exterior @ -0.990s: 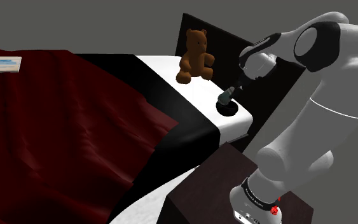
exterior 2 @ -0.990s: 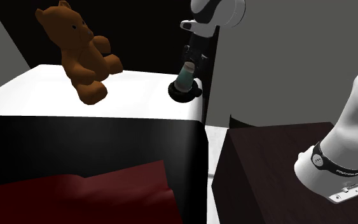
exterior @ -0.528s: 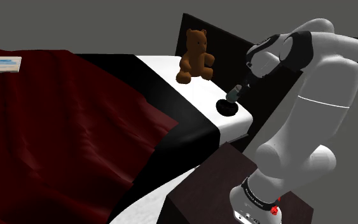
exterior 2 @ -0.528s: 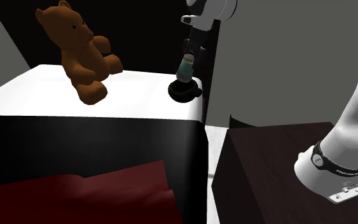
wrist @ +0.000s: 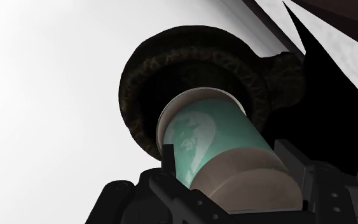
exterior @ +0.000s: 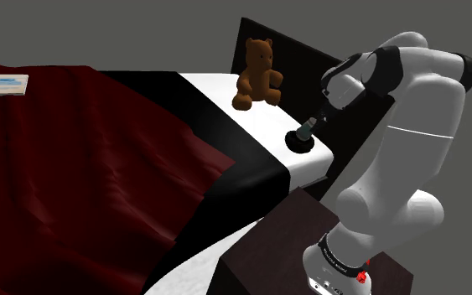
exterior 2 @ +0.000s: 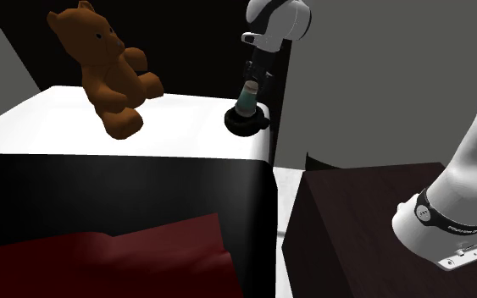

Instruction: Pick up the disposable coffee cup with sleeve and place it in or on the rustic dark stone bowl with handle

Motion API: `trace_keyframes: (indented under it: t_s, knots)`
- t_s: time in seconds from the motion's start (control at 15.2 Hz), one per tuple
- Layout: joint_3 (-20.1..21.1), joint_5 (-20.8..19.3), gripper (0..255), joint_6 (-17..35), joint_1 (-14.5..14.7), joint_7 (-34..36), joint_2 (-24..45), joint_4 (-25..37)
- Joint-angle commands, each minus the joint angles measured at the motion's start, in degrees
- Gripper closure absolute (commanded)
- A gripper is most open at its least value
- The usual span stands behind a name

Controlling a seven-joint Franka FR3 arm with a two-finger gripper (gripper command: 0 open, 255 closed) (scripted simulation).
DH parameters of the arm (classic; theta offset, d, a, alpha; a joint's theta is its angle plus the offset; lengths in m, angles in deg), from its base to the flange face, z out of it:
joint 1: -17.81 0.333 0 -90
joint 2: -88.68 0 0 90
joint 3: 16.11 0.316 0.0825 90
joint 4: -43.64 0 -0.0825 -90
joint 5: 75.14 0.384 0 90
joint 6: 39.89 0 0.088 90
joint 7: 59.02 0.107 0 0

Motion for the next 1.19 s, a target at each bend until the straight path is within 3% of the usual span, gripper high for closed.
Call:
trace_keyframes:
  t_s: [0.0, 0.86, 0.92, 1.12]
  knots:
    - [0.4, 0.8, 255, 1.1, -0.1, -0.7, 0.9, -0.4]
    - [1.2, 2.6, 255, 3.5, -0.7, -2.4, 3.2, -0.8]
    - [1.2, 2.6, 0, 3.5, -0.7, -2.4, 3.2, -0.9]
    - [1.2, 2.6, 0, 3.5, -0.7, -2.4, 3.1, -0.9]
